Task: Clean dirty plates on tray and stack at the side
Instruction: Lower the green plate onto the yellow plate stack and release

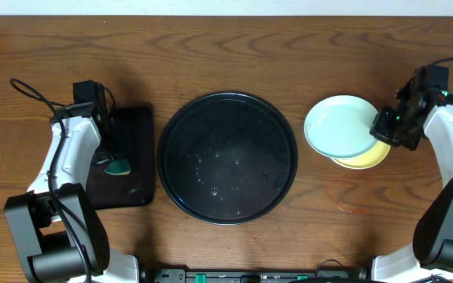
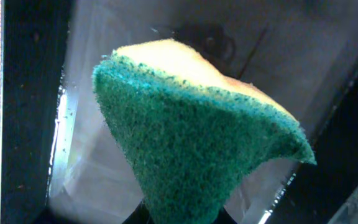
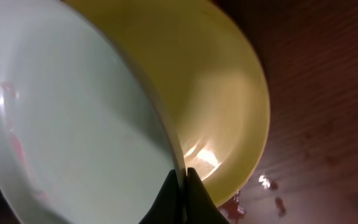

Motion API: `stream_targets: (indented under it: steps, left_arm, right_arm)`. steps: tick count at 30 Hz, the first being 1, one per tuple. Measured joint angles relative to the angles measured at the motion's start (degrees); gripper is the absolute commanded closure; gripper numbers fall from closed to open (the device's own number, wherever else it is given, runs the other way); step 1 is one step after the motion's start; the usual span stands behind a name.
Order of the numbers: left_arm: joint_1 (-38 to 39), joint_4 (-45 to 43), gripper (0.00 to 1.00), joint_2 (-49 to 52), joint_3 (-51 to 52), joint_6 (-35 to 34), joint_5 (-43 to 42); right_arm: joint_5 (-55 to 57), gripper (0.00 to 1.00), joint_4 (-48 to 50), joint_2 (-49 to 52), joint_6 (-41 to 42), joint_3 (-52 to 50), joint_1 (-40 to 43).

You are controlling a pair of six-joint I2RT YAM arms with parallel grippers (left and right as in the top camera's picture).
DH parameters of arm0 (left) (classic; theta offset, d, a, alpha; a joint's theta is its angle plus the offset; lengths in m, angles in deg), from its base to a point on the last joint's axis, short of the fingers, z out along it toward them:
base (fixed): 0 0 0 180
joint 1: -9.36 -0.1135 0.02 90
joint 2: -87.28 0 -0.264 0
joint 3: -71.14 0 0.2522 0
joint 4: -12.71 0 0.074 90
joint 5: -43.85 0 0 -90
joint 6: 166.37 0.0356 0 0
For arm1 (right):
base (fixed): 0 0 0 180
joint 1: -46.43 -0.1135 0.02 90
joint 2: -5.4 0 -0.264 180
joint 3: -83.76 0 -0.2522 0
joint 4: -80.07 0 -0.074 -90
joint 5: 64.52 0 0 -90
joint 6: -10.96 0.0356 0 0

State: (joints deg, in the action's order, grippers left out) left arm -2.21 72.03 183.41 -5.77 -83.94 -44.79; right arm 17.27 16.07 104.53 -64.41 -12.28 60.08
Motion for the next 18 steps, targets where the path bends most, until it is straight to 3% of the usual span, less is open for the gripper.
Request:
stream_targets:
  steps: [8, 12, 18]
  left_arm:
    - [0.0, -2.05, 0.92, 0.0, 0.85, 0.11, 0.92]
    - [0.0, -2.14, 0.92, 0.0, 0.85, 0.11, 1.01]
    - [0.0, -2.1, 0.91, 0.0, 0.85, 0.11, 1.2]
  right_arm:
    - [0.13, 0.97, 8.63, 0.0, 0.02, -5.51, 4.57]
    - [0.5, 0.97, 9.01, 0.0, 0.02, -5.99, 5.31]
    - [1.64, 0.89, 7.17, -0.04, -0.07, -5.99, 5.35]
